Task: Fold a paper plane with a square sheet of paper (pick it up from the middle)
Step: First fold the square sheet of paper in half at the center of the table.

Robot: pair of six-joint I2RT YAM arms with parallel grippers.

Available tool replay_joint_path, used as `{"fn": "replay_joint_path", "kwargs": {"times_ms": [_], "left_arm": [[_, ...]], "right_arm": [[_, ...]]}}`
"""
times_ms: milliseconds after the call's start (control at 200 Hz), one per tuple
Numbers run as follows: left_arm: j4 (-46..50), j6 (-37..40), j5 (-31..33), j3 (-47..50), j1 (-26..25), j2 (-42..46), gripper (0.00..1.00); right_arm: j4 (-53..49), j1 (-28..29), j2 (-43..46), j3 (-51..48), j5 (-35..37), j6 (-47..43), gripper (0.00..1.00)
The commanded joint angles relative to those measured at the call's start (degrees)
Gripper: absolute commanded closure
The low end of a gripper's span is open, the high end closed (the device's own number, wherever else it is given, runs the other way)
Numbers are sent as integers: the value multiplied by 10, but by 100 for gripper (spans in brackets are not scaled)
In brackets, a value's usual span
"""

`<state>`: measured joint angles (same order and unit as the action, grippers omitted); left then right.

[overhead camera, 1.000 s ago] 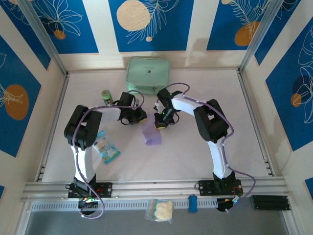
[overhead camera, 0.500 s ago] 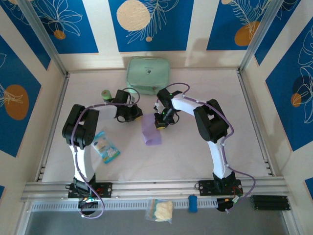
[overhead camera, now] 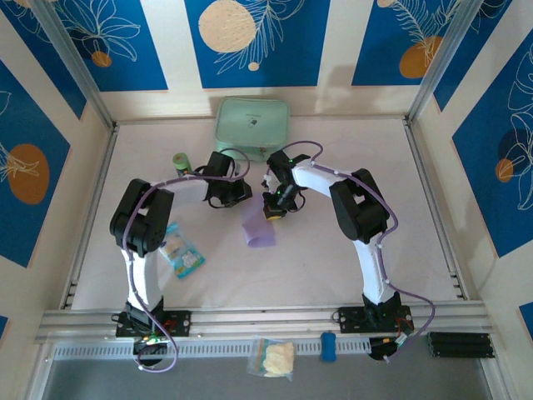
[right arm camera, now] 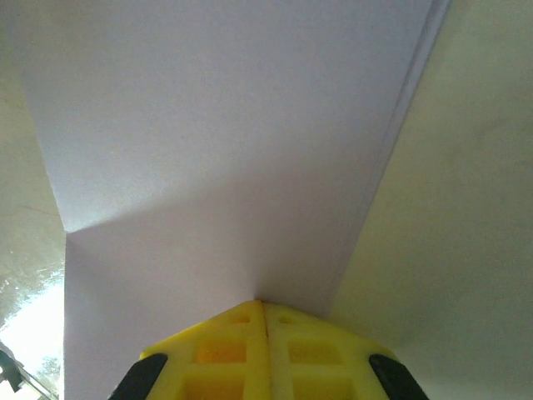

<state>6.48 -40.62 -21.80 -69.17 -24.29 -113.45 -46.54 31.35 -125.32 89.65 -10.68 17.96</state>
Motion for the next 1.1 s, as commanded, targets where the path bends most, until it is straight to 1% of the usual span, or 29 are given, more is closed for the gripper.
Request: {"fn": "replay_joint_path", "kwargs": {"times_ms": [0, 175, 355, 485, 590, 670, 855, 981, 1096], "left_arm": [[13, -9, 14, -11, 5, -16, 84], [35, 8, 49, -23, 11, -37, 84], [28, 9, 66, -16, 42, -42, 84], [37, 21, 49, -36, 57, -26, 82], [23, 10, 5, -38, 55, 4, 80], [-5, -24, -28, -11, 46, 32, 79], [-33, -81, -41, 79, 5, 97, 81], [-25, -98, -43, 121, -24, 120, 83], [-10, -92, -51, 135, -37, 118, 86]], "right_arm": [[-55, -11, -87, -50, 183, -8, 98], [-55, -12, -86, -51, 185, -7, 98], [-55, -13, -86, -52, 186, -5, 98], [-54, -14, -83, -54, 187, 0, 98], [-52, -15, -82, -54, 183, 3, 98], [-52, -15, -82, -54, 181, 4, 98], [-50, -15, -84, -56, 178, 4, 98], [-51, -14, -85, -56, 177, 5, 98], [-52, -15, -89, -55, 174, 5, 98]]}}
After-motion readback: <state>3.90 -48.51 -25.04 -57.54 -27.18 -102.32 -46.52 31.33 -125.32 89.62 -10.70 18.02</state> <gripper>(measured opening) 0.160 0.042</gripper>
